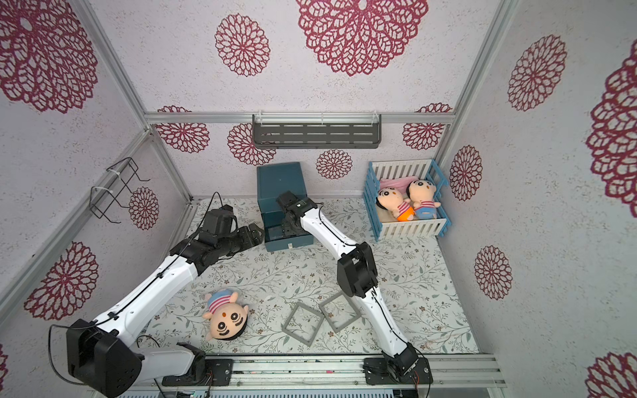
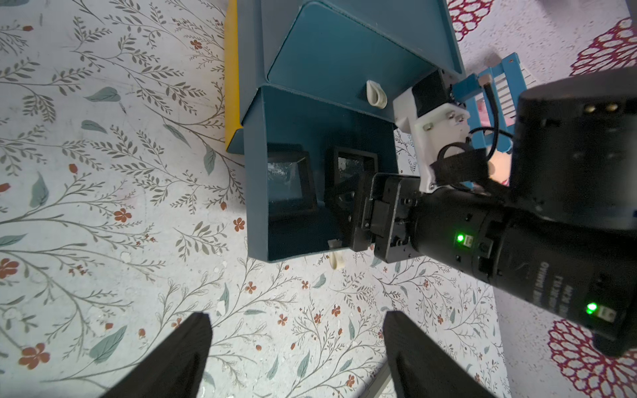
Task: Place the brooch boxes into the drawer by color
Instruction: Place the brooch box in the drawer, then close the drawer in the storage box.
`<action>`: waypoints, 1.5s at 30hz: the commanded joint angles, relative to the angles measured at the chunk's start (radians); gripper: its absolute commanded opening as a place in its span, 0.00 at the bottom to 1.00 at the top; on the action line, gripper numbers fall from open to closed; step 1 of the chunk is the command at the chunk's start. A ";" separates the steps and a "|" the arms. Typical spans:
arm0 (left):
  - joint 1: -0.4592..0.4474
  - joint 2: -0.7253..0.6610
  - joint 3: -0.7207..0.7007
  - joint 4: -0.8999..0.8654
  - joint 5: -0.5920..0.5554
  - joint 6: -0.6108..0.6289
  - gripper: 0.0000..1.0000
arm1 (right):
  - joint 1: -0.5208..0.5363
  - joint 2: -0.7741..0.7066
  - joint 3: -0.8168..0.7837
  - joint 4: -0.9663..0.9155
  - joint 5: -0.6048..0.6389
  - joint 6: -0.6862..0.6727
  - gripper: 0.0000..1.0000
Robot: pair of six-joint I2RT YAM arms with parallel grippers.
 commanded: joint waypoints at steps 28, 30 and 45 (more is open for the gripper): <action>0.162 0.395 0.420 -0.030 0.143 0.003 0.87 | 0.006 -0.318 -0.165 0.235 -0.074 0.119 0.67; 0.171 0.427 0.454 -0.031 0.150 0.003 0.86 | 0.006 -0.386 -0.270 0.294 -0.107 0.144 0.65; 0.229 0.583 0.616 0.002 0.232 0.010 0.81 | -0.015 -0.829 -1.127 0.918 -0.469 0.475 0.52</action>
